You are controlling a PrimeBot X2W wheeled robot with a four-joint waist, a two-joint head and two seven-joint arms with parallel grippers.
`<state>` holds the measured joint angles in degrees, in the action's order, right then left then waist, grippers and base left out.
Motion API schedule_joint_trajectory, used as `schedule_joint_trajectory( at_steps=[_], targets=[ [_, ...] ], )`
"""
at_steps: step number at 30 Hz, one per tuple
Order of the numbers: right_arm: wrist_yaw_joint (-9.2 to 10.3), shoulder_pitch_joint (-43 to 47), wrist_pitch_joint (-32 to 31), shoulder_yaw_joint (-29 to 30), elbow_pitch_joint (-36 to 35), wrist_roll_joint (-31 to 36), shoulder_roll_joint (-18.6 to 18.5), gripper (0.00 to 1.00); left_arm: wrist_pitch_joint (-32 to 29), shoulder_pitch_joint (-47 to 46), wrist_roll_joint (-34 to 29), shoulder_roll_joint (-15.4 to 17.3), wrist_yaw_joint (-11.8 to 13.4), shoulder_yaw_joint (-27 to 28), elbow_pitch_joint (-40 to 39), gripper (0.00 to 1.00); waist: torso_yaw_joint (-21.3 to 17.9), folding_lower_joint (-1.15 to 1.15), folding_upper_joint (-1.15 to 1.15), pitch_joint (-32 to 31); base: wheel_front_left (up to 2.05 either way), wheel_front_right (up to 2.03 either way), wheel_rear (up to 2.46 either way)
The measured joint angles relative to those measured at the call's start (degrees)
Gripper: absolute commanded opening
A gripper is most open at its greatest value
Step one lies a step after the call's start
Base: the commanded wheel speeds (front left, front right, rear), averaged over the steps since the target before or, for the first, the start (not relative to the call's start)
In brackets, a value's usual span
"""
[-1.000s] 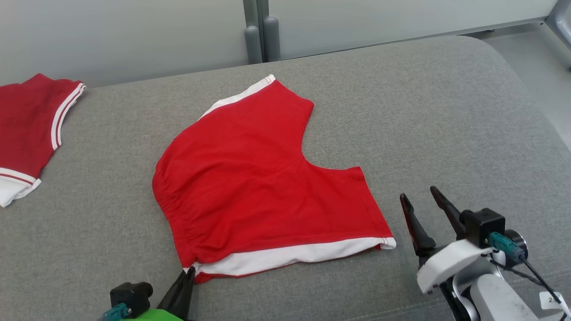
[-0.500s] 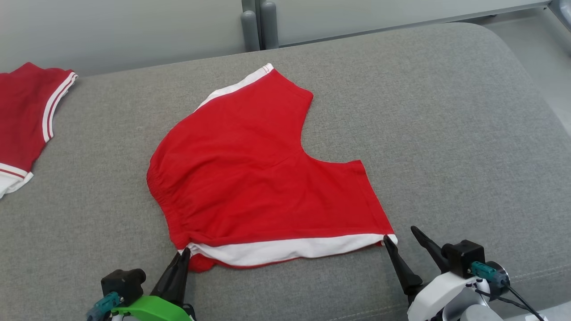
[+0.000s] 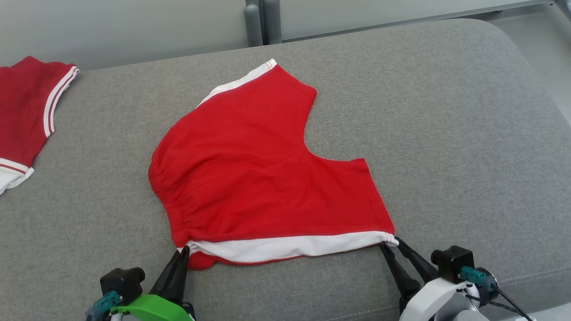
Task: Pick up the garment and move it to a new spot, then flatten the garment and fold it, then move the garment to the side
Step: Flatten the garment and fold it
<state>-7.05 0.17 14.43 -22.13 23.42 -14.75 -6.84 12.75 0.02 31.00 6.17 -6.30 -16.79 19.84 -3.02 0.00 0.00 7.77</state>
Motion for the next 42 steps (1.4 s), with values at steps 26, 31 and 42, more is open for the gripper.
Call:
schedule_joint_trajectory(
  at_steps=[26,31,42],
  targets=[
    [-0.02,-5.53,0.0,3.7,-13.18,-0.16,-2.45,0.0,1.47,-0.38,1.66,-1.15,-0.29,4.15,-4.56,0.0,0.11,0.0,0.0,-1.7,0.0,0.0,0.0],
    [-0.08,-5.52,0.0,5.39,-20.93,2.14,-3.12,0.0,1.49,0.01,1.59,-1.24,-0.31,6.01,-8.68,0.0,0.12,0.0,0.0,-2.87,0.0,0.0,0.0],
    [-0.1,-0.1,0.15,6.28,-29.28,4.34,-5.53,0.0,1.51,4.58,-0.09,-1.3,-0.15,9.6,-19.12,0.0,0.04,0.0,0.0,-4.6,0.0,0.0,0.0]
  ],
)
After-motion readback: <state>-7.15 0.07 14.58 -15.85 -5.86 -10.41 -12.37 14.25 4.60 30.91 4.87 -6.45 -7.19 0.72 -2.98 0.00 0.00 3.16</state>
